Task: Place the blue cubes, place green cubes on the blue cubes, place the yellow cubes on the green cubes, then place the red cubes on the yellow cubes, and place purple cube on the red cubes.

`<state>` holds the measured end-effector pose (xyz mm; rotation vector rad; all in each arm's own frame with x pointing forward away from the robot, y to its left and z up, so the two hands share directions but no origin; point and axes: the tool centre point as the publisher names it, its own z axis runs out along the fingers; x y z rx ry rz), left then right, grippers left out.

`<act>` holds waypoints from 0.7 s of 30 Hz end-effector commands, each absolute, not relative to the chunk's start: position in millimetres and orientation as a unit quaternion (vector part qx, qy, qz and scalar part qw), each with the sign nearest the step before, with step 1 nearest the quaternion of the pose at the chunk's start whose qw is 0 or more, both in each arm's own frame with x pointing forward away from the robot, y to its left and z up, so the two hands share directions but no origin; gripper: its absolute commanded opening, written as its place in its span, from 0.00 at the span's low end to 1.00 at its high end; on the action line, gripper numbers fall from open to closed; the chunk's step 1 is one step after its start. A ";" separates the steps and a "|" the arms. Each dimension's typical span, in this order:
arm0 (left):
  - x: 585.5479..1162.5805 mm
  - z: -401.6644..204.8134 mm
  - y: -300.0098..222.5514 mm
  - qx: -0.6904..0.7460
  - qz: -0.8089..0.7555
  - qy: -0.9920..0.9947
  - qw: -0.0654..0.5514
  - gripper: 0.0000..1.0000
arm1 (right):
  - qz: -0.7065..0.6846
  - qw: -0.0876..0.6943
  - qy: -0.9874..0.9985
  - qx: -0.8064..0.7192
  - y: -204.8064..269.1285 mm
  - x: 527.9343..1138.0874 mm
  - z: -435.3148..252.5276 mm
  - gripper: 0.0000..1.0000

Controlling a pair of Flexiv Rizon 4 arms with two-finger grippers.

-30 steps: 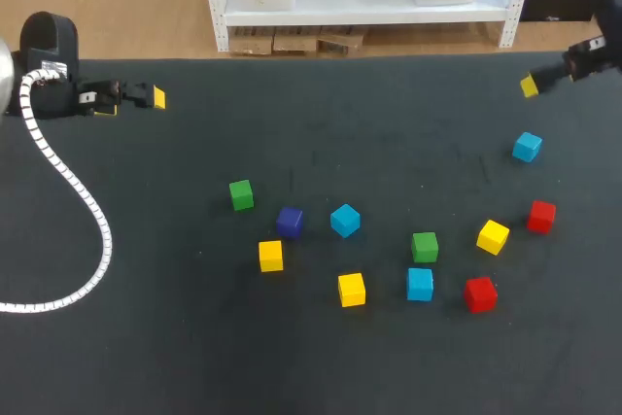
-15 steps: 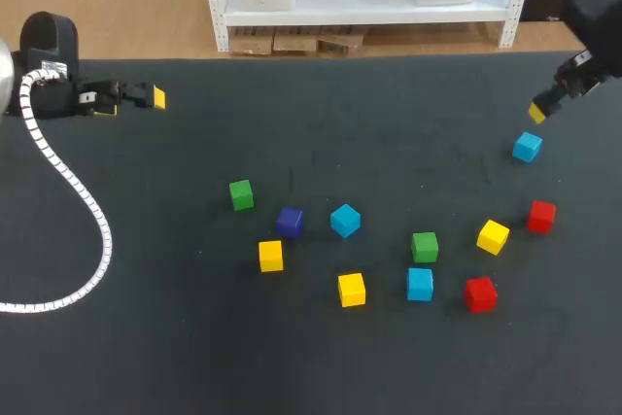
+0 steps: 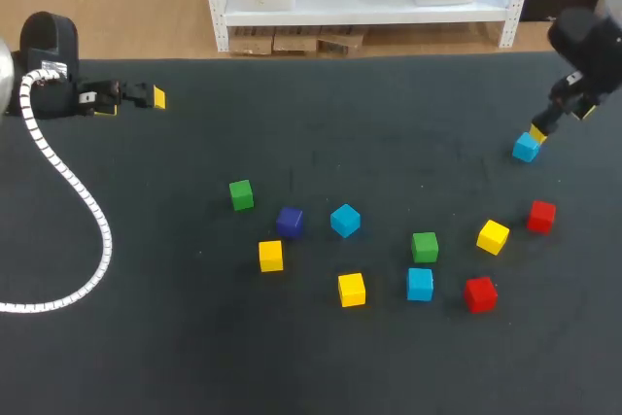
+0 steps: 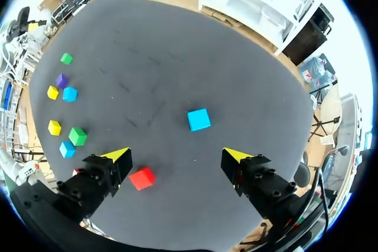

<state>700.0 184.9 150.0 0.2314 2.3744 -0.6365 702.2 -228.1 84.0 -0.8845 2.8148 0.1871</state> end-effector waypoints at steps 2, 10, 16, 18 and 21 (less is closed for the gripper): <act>700.0 150.0 185.0 0.088 -0.243 0.908 0.330 1.00 | 0.052 0.063 0.951 -0.297 -235.0 719.9 71.9 1.00; 700.0 150.0 185.0 0.088 -0.243 0.908 0.330 1.00 | 0.035 0.045 0.947 -0.315 -245.1 730.7 54.1 1.00; 700.0 150.0 185.0 0.088 -0.243 0.908 0.330 1.00 | 0.047 0.049 0.941 -0.332 -243.9 736.4 52.0 1.00; 700.0 150.0 185.0 0.088 -0.243 0.908 0.330 1.00 | 0.055 0.049 0.936 -0.343 -239.9 737.6 51.5 1.00; 700.0 150.0 185.0 0.088 -0.243 0.908 0.330 1.00 | 0.051 0.046 0.933 -0.353 -237.1 739.3 47.5 1.00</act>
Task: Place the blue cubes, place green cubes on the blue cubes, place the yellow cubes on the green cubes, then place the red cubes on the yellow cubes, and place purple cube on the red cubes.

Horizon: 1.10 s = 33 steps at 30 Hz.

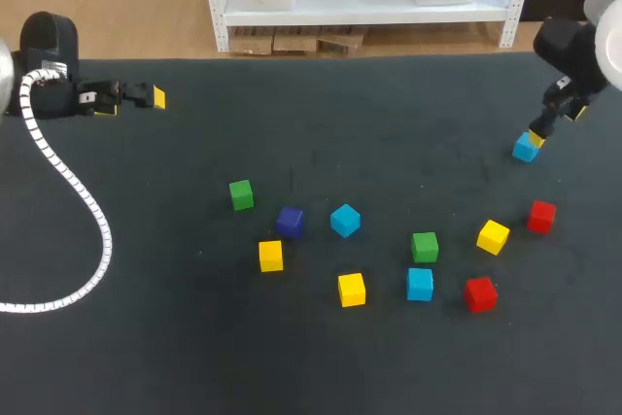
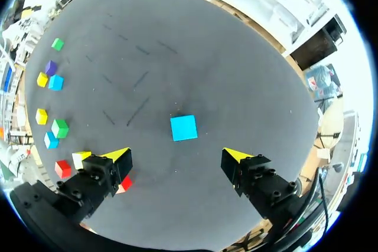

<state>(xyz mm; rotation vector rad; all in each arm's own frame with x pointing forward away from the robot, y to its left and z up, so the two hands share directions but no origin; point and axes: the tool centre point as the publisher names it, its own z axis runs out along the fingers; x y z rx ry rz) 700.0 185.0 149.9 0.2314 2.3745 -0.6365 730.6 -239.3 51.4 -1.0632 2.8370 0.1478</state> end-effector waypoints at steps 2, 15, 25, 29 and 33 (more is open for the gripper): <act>700.0 150.0 185.0 0.088 -0.243 0.908 0.330 1.00 | 0.054 0.046 0.933 -0.352 -238.2 741.6 43.5 1.00; 700.0 150.0 185.0 0.088 -0.243 0.908 0.330 1.00 | 0.037 0.030 0.919 -0.391 -238.0 742.1 25.5 1.00; 700.0 150.0 185.0 0.088 -0.243 0.908 0.330 1.00 | 0.043 0.014 0.912 -0.408 -242.1 743.2 11.6 1.00; 700.0 150.0 185.0 0.088 -0.243 0.908 0.330 1.00 | 0.045 0.017 0.910 -0.413 -241.9 745.6 12.0 1.00; 700.0 150.0 185.0 0.088 -0.243 0.908 0.330 1.00 | 0.046 0.015 0.909 -0.415 -240.7 749.4 10.1 1.00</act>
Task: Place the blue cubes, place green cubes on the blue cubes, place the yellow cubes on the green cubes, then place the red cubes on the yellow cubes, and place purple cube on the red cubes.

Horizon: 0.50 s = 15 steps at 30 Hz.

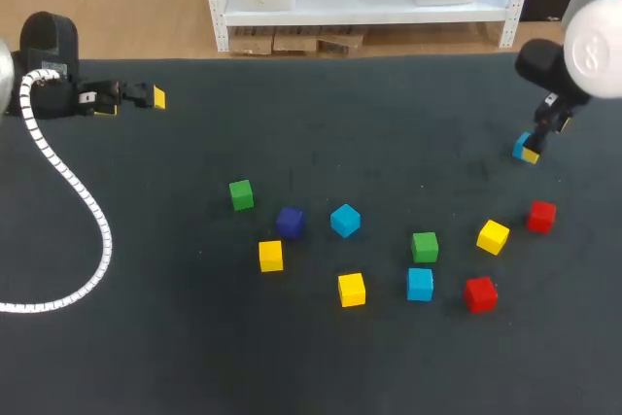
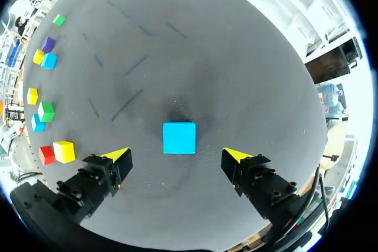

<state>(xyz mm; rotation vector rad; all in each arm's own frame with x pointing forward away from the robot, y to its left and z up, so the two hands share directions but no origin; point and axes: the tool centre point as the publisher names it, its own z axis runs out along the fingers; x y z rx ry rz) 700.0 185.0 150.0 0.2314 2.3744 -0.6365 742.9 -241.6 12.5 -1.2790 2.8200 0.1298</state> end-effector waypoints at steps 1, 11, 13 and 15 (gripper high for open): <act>700.0 150.0 185.0 0.088 -0.243 0.908 0.330 1.00 | 0.047 0.013 0.908 -0.416 -240.0 749.9 9.1 1.00; 700.0 150.0 185.0 0.088 -0.243 0.908 0.330 1.00 | 0.057 0.002 0.909 -0.413 -240.1 753.9 1.5 1.00; 700.0 150.0 185.0 0.088 -0.243 0.908 0.330 1.00 | 0.059 0.000 0.909 -0.413 -240.2 754.0 1.2 0.75; 700.0 150.0 185.0 0.088 -0.243 0.908 0.330 1.00 | 0.060 -0.002 0.908 -0.414 -240.2 754.0 0.8 0.52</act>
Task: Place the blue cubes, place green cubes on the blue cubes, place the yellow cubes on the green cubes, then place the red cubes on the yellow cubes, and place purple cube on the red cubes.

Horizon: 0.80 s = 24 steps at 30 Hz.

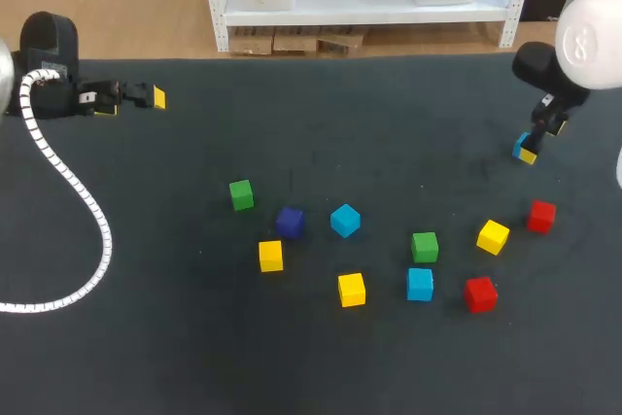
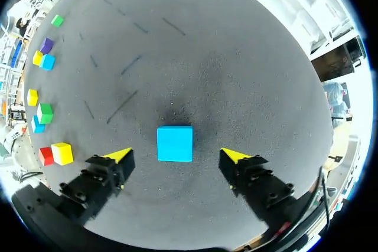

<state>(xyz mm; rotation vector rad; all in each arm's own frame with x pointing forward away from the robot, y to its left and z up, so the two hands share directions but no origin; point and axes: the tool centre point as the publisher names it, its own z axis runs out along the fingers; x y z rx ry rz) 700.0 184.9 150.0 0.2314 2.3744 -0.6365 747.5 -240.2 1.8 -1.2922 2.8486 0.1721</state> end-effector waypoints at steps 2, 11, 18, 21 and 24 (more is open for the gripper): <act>700.0 150.0 185.0 0.088 -0.243 0.908 0.330 1.00 | 0.063 -0.002 0.908 -0.415 -239.7 754.1 0.6 0.46; 700.0 150.0 185.0 0.088 -0.243 0.908 0.330 1.00 | 0.070 -0.002 0.901 -0.427 -233.0 752.7 3.8 0.12; 700.0 150.0 185.0 0.088 -0.243 0.908 0.330 1.00 | 0.071 0.001 0.894 -0.443 -228.0 751.7 14.8 0.00; 700.0 150.0 185.0 0.088 -0.243 0.908 0.330 1.00 | 0.078 0.006 0.891 -0.447 -225.8 753.0 24.6 0.00; 700.0 150.0 185.0 0.088 -0.243 0.908 0.330 1.00 | 0.084 0.015 0.886 -0.456 -219.6 753.6 40.7 0.00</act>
